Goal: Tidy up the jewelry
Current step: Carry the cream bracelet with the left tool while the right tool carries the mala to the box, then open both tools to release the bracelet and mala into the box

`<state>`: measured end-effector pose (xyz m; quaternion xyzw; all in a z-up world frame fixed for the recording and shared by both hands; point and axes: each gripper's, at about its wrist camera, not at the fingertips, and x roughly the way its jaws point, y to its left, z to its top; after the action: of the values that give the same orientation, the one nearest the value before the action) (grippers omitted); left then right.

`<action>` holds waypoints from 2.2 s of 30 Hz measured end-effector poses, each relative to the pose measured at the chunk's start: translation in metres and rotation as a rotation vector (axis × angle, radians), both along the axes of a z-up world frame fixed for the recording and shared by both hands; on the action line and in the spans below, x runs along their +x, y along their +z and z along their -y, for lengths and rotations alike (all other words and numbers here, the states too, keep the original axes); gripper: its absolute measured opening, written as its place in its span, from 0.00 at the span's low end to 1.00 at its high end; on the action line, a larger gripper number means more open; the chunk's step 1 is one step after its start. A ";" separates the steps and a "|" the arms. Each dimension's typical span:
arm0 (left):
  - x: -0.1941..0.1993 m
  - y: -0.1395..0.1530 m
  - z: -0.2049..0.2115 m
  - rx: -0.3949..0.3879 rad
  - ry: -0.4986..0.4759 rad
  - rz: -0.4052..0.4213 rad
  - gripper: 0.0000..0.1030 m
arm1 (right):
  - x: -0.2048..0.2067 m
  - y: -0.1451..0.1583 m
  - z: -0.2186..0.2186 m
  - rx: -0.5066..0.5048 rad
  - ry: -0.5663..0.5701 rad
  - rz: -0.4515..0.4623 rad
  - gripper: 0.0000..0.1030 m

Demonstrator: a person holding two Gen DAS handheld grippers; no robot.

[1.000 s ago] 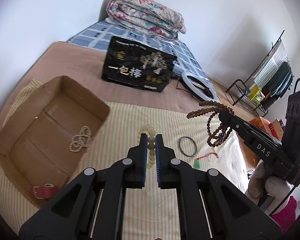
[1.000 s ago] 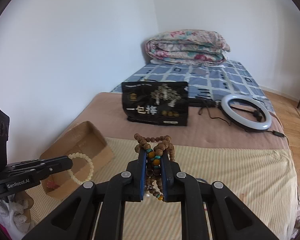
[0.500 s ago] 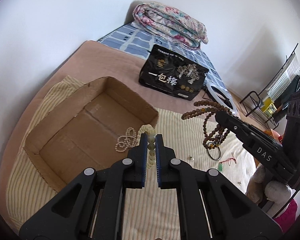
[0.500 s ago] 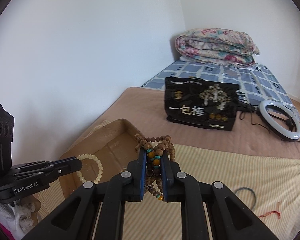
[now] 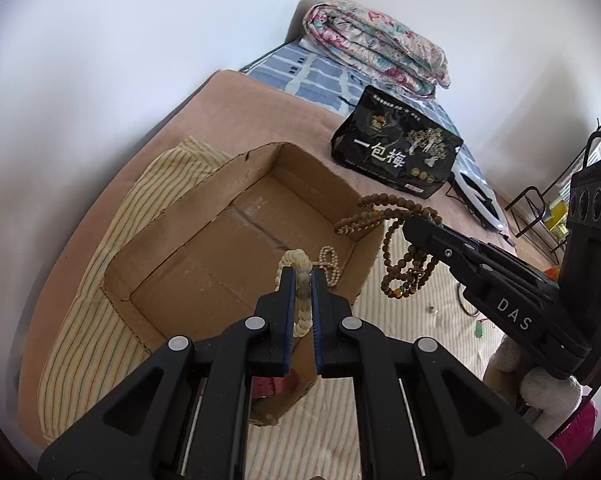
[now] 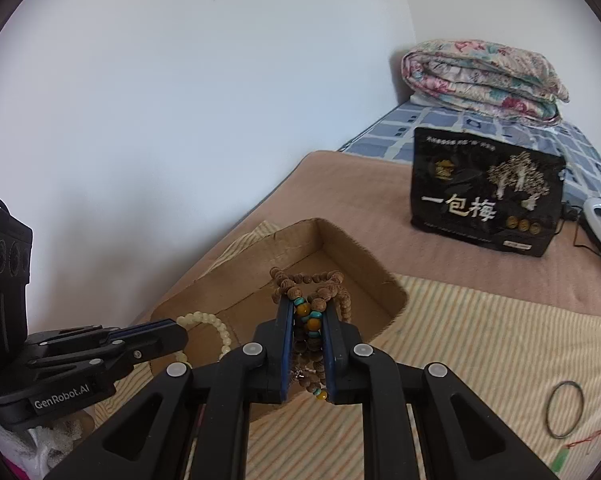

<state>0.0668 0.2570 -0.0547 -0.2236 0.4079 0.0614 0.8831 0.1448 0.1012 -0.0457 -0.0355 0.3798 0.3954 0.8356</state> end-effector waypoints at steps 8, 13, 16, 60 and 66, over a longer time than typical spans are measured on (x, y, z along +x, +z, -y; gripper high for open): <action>0.002 -0.005 0.001 0.019 -0.001 -0.018 0.05 | 0.006 -0.019 -0.015 -0.001 0.013 -0.049 0.11; 0.003 -0.004 0.002 0.039 0.004 -0.019 0.05 | 0.015 -0.024 -0.015 -0.004 0.010 -0.062 0.11; 0.003 -0.003 0.002 0.055 0.005 -0.018 0.05 | 0.015 -0.024 -0.014 -0.007 -0.009 -0.059 0.19; 0.019 0.033 0.098 0.137 -0.141 0.072 0.38 | -0.007 0.053 0.141 -0.092 -0.292 0.155 0.96; 0.028 0.029 0.128 0.136 -0.219 0.067 0.38 | -0.021 0.068 0.200 -0.132 -0.402 0.238 1.00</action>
<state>0.0952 0.1290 -0.0256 -0.1194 0.3951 -0.0155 0.9107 0.1235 -0.0988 0.0223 -0.0601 0.3031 0.1883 0.9323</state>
